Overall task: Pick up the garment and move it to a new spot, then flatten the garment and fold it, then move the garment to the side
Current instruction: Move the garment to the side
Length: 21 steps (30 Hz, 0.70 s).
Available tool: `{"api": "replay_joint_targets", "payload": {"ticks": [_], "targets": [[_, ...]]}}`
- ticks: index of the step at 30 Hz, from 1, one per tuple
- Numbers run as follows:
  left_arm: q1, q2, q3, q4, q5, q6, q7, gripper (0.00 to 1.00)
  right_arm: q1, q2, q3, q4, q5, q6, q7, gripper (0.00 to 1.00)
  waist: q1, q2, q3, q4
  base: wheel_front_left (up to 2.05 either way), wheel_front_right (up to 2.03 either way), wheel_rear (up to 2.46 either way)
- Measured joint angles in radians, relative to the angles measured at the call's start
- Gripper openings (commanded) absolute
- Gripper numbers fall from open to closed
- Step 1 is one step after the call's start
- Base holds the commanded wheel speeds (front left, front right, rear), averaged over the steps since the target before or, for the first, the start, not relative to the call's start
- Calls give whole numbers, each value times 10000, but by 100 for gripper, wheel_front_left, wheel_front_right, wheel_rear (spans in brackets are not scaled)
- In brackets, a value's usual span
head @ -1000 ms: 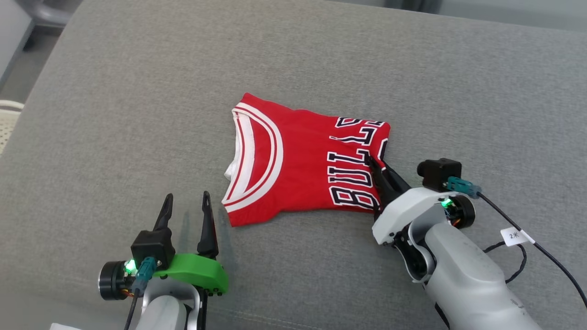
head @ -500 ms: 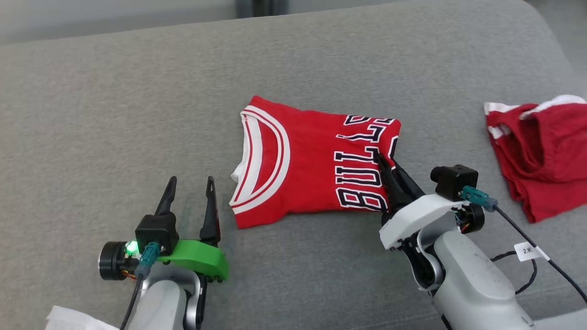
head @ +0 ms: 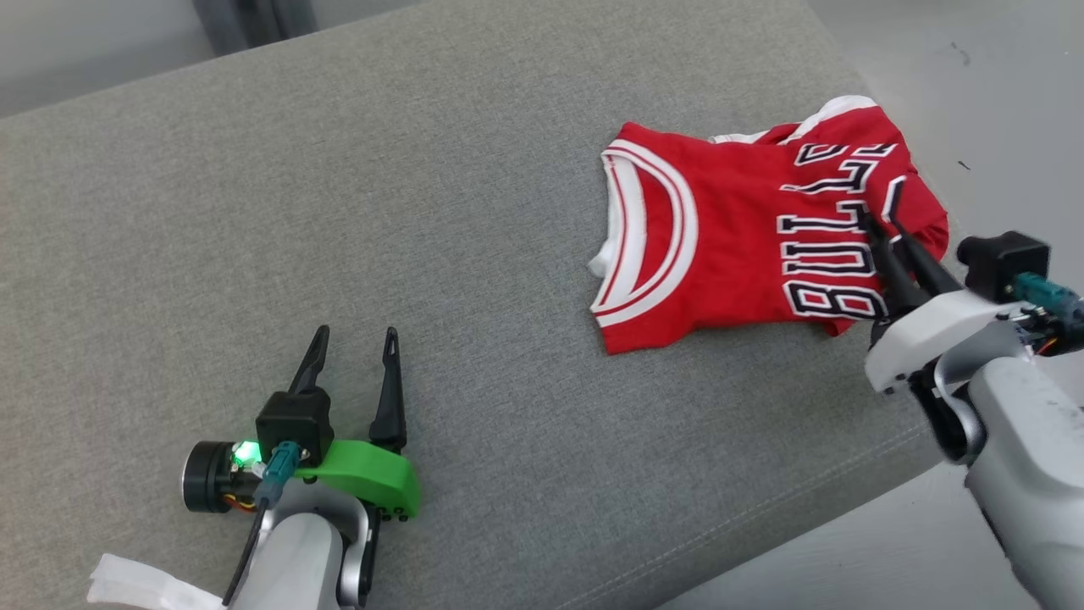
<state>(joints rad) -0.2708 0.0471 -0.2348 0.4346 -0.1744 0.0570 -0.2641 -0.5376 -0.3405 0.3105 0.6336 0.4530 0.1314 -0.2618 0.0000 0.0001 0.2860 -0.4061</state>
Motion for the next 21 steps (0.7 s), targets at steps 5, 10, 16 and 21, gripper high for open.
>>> {"api": "replay_joint_targets", "payload": {"ticks": [5, 10, 16, 21], "targets": [[-10, 2, 35, 6, 10, -10, 0, 100, -631, -1147, -86, 669, -155, 2, 249, 0, 0, 0, 196, 193, 0, 0, 0], [-16, 4, -6, -33, 6, 6, 0, 100, -1107, -1923, -477, 1651, -658, 2, 320, 0, 0, 0, 320, 677, 0, 0, 0], [-88, 6, 36, 90, 10, 46, 0, 100, -1822, -2169, -2008, 3064, -2148, 2, 132, 100, 0, 0, 500, 1207, 0, 0, 0], [-129, 6, 159, -10, -8, 140, 0, 100, -2021, -1281, -3647, 2094, -3198, -10, 17, 100, 0, 0, 551, 1543, 0, 0, 0]]}}
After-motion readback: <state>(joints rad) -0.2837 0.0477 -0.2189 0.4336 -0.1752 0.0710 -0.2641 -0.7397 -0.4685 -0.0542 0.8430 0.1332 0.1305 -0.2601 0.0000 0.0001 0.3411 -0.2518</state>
